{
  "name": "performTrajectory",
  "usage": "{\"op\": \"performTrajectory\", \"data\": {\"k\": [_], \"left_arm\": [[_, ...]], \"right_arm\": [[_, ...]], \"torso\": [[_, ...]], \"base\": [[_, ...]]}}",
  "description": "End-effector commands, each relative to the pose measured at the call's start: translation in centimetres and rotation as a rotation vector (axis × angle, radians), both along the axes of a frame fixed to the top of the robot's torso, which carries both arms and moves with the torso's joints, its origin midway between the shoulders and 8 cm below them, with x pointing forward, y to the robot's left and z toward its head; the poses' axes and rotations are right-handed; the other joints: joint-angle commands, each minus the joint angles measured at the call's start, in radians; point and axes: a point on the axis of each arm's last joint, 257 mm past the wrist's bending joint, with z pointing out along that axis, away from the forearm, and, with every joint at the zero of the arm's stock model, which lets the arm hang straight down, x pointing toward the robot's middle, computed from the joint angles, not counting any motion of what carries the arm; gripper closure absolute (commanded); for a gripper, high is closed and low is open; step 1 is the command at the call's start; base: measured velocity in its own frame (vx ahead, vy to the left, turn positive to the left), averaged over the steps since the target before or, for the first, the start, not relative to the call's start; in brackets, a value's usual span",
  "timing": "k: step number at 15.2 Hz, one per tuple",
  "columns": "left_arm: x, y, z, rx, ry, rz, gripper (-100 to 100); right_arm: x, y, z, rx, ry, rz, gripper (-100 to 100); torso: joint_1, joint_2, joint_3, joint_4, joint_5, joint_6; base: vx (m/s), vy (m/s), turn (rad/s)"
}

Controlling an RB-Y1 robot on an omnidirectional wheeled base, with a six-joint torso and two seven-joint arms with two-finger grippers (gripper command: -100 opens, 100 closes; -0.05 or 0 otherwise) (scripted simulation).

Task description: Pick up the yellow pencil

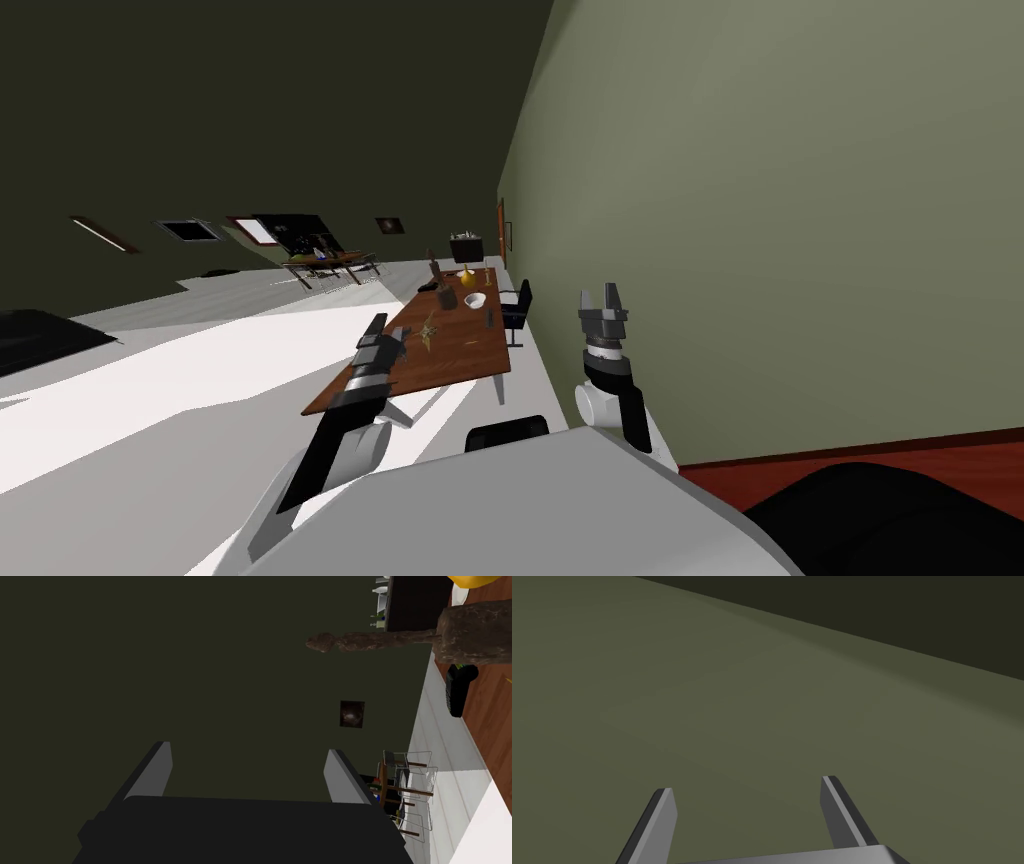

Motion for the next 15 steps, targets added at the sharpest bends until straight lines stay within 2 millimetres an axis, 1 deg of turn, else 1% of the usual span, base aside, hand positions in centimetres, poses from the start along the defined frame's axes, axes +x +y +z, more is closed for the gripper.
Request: {"op": "performTrajectory", "data": {"k": [1,2,3,4,5,7,8,9,10,12,13,14,15], "left_arm": [[0.8,1.2,-2.0,-0.019,0.064,0.012,-100],[0.9,1.2,-2.0,-0.019,0.066,0.013,-100],[1.5,2.4,-3.4,-0.035,0.110,0.024,-100],[1.5,2.4,-3.5,-0.036,0.114,0.025,-100],[2.0,3.6,-4.8,-0.052,0.151,0.037,-100],[2.1,3.7,-5.1,-0.056,0.165,0.040,-100],[2.5,5.0,-6.5,-0.076,0.206,0.055,-100],[2.6,5.1,-6.8,-0.079,0.219,0.059,-100],[2.9,6.5,-8.0,-0.100,0.251,0.074,-100],[2.9,6.7,-8.6,-0.106,0.275,0.081,-100],[3.2,8.2,-9.9,-0.131,0.310,0.100,-100],[3.2,8.3,-10.5,-0.136,0.331,0.107,-100],[3.2,8.3,-10.5,-0.136,0.332,0.107,-100]], "right_arm": [[0.0,0.0,0.0,0.000,0.000,0.000,0],[0.0,0.0,0.0,0.000,0.000,0.000,0],[0.0,0.0,0.0,0.000,0.000,0.000,0],[0.0,0.0,0.0,0.000,0.000,0.000,0],[0.0,0.0,0.0,0.000,0.000,0.000,0],[0.0,0.0,0.0,0.000,0.000,0.000,0],[0.0,0.0,0.0,0.000,0.000,0.000,0],[0.0,0.0,0.0,0.000,0.000,0.000,0],[0.0,0.0,0.0,0.000,0.000,0.000,0],[0.0,0.0,0.0,0.000,0.000,0.000,0],[0.0,0.0,0.0,0.000,0.000,0.000,0],[0.0,0.0,0.0,0.000,0.000,0.000,0],[0.0,0.0,0.0,0.000,0.000,0.000,0]], "torso": [[0.000,0.000,0.000,0.000,0.000,0.000],[0.000,0.000,0.000,0.000,0.000,0.000],[0.000,0.000,0.000,0.000,0.000,0.000],[0.000,0.000,0.000,0.000,0.000,0.000],[0.000,0.000,0.000,0.000,0.000,0.000],[0.000,0.000,0.000,0.000,0.000,0.000],[0.000,0.000,0.000,0.000,0.000,-0.001],[0.000,0.000,0.000,0.000,0.000,0.000],[0.000,0.000,0.000,0.000,0.000,0.000],[0.000,0.000,0.000,0.000,0.000,0.000],[0.000,0.000,0.000,0.000,0.000,-0.001],[0.000,0.000,0.000,0.000,0.000,0.001],[0.000,0.000,0.000,0.000,0.000,0.000]], "base": [[-0.010,0.032,-0.254],[-0.009,0.035,-0.238],[-0.007,0.038,-0.276],[-0.007,0.037,-0.240],[-0.010,0.036,-0.335],[-0.011,0.035,-0.151],[-0.010,0.030,-0.226],[-0.010,0.035,-0.276],[-0.009,0.037,-0.352],[-0.007,0.034,-0.186],[-0.012,0.025,-0.300],[-0.013,0.031,-0.307],[-0.008,0.028,-0.080]]}}
